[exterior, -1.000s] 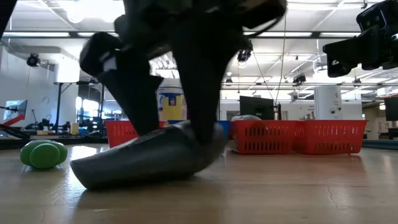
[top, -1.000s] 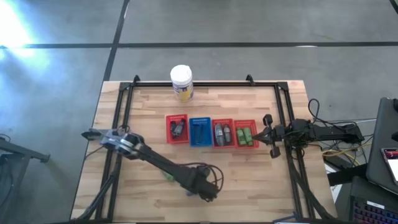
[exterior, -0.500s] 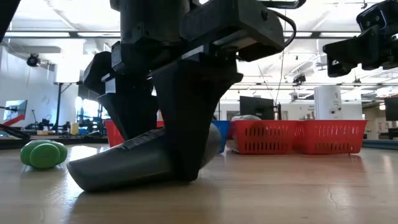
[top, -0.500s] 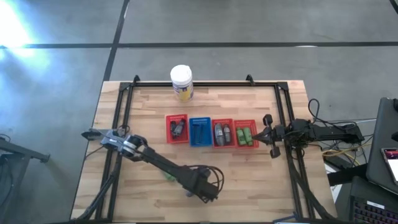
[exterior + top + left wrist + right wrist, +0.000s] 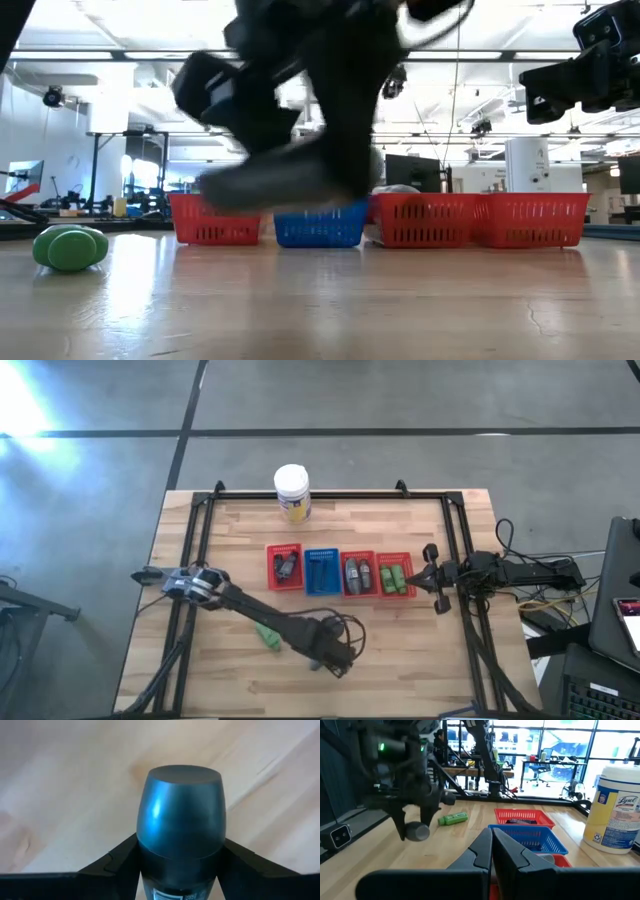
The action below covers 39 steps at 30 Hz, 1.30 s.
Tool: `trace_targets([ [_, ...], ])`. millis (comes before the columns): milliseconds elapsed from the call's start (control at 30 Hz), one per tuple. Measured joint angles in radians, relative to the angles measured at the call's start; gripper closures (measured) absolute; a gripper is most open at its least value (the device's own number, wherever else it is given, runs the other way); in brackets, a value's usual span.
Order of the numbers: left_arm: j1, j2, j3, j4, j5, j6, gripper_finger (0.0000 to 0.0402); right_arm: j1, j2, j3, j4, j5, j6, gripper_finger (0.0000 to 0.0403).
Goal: Pick & Place Travel size toiletries
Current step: Put the gray deodorant into the middle red bin
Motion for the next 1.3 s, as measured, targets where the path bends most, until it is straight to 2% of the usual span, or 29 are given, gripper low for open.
trace_targets([
  [233, 0.045, -0.083, 0.0, 0.124, -0.077, 0.045, 0.019, 0.0, 0.0, 0.0, 0.0, 0.0, 0.0, 0.0394],
  [400, 0.099, -0.127, 0.0, 0.307, -0.079, 0.138, 0.019, 0.0, 0.001, 0.0, 0.0, 0.0, 0.0, 0.0394],
  [667, 0.208, -0.182, 0.0, 0.615, 0.058, 0.28, 0.019, 0.0, 0.0, 0.0, 0.0, 0.0, 0.0, 0.0394],
  [900, 0.283, -0.196, 0.0, 0.657, 0.175, 0.345, 0.019, 0.0, -0.003, 0.0, 0.041, 0.001, -0.06, 0.0394],
  [1033, 0.329, -0.197, 0.0, 0.675, 0.269, 0.393, 0.019, 0.0, -0.002, 0.001, 0.062, 0.0, 0.055, 0.0394],
  [1233, 0.422, -0.197, 0.0, 0.692, 0.423, 0.472, 0.019, 0.0, -0.001, 0.001, 0.223, 0.002, 0.423, 0.0394],
  [1300, 0.451, -0.197, 0.0, 0.711, 0.479, 0.488, 0.019, 0.0, -0.001, 0.001, 0.298, 0.006, 0.594, 0.0394],
])
